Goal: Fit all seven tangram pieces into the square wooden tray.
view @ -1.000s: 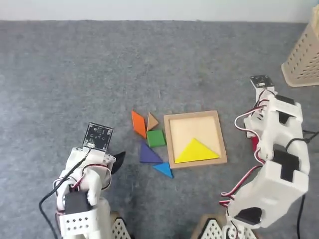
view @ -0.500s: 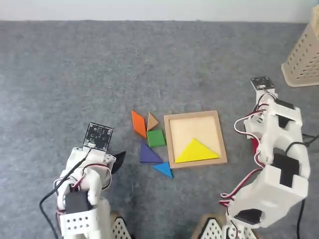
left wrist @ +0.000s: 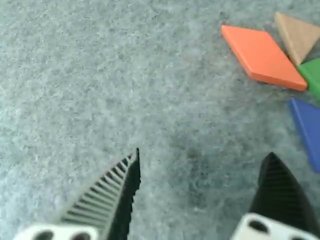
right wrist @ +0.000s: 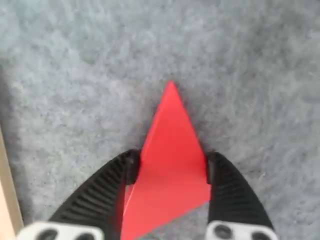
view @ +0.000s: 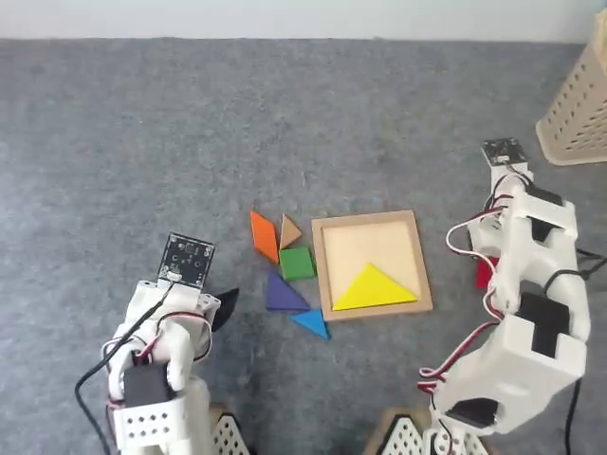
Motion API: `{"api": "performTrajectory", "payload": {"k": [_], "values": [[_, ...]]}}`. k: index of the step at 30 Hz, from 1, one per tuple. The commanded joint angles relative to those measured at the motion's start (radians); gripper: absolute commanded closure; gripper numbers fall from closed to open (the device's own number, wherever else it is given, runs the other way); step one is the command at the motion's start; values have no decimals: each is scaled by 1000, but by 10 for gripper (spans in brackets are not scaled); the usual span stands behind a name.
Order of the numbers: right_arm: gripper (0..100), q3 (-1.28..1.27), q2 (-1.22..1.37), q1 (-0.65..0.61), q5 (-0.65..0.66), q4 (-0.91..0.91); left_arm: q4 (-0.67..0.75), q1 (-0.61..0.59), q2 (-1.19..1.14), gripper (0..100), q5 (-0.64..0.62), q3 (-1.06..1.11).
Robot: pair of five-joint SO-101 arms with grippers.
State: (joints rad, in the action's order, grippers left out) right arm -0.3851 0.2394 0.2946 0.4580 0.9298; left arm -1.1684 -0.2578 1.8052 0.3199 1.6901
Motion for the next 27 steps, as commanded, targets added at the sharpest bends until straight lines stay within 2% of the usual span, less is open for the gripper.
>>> {"api": "performTrajectory", "payload": {"k": [1,7,9,14,16,20,24,27], "values": [[876,-14,-45,-10,-49,31,3,8,15,647,6,-5],[872,-14,-234,-82,-58,166,3,8,15,647,6,-5],[868,-17,-283,-74,-110,180,3,8,15,647,6,-5],[753,-20,-341,-22,-206,254,2,8,15,647,6,-5],[742,-29,-340,-16,-278,300,2,8,15,647,6,-5],[753,-106,-340,-18,-419,265,2,8,15,647,6,-5],[747,-161,-338,-35,-423,193,3,8,15,647,6,-5],[686,-187,-338,-62,-423,196,3,8,15,647,6,-5]]}}
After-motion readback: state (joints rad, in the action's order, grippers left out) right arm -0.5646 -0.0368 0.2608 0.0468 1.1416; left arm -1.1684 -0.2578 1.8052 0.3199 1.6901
